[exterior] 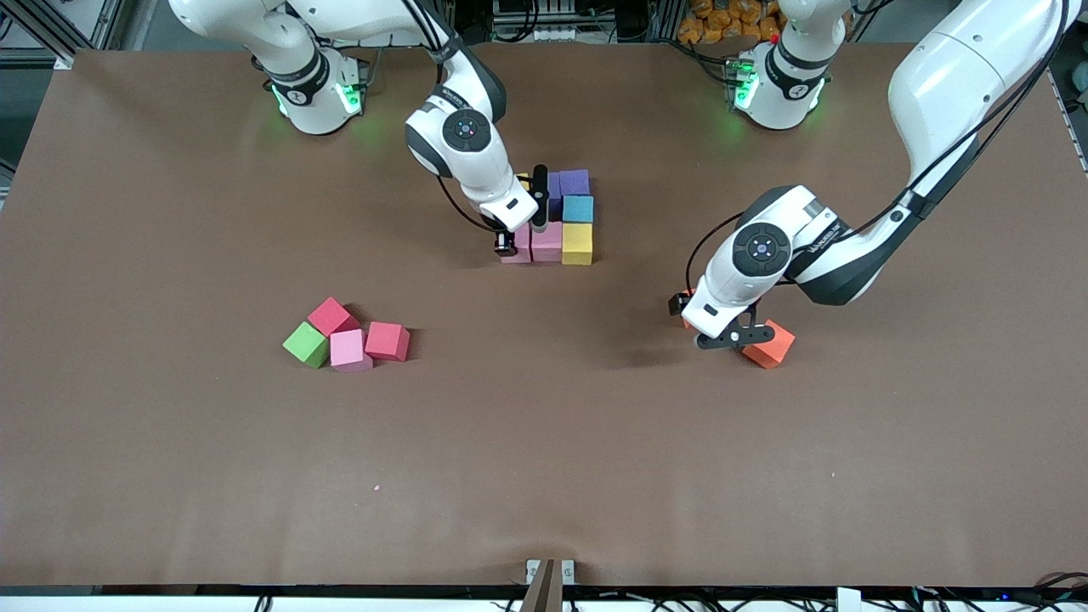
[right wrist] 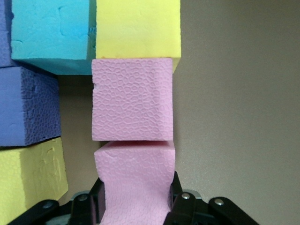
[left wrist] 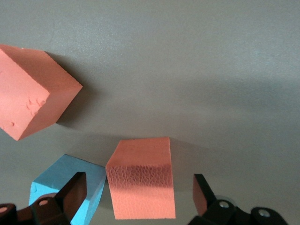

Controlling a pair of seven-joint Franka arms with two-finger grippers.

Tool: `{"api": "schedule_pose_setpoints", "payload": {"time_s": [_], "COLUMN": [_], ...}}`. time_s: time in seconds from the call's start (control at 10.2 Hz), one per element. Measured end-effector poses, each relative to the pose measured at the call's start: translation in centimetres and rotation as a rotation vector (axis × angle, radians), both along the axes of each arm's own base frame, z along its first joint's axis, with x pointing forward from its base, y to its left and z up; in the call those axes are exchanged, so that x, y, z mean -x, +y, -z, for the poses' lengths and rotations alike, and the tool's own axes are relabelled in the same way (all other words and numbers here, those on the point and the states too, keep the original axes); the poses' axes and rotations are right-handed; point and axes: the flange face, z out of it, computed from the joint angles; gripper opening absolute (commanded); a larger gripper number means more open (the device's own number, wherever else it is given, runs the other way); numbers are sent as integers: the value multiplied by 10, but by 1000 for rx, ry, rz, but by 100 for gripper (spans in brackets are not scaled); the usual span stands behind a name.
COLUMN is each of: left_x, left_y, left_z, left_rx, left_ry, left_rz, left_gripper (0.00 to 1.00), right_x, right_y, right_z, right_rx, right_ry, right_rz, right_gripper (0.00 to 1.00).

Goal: Form number 2 with 11 blocks
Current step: 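Place the pink cube with the right gripper while the left gripper grasps orange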

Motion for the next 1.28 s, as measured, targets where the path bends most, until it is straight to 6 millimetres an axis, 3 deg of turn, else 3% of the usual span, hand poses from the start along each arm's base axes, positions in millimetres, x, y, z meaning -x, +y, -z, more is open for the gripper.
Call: {"api": "schedule_pose_setpoints", "payload": {"time_s": [0.59,0.69,0.79,0.88,1.28], "left_x": [5,5,6,7,7], "left_y": [2,2,1,2,2], "left_z": [14,15,17,20,26], "left_rx": [-2,-2,-3,-1,12], "left_ry": [15,18,21,24,31], "left_rz": [-78,-84,-93,-100,-104], "left_gripper": [100,100,100,100,93], "right_x": [1,0,0,0,2], "right_y": [7,8,8,8,10], "right_z": [0,0,0,0,16], "right_rx": [-4,-4,-4,-4,1], "right_ry": [1,2,2,2,13], "right_rz": [15,16,16,17,17], "right_gripper": [35,42,65,100,100]}}
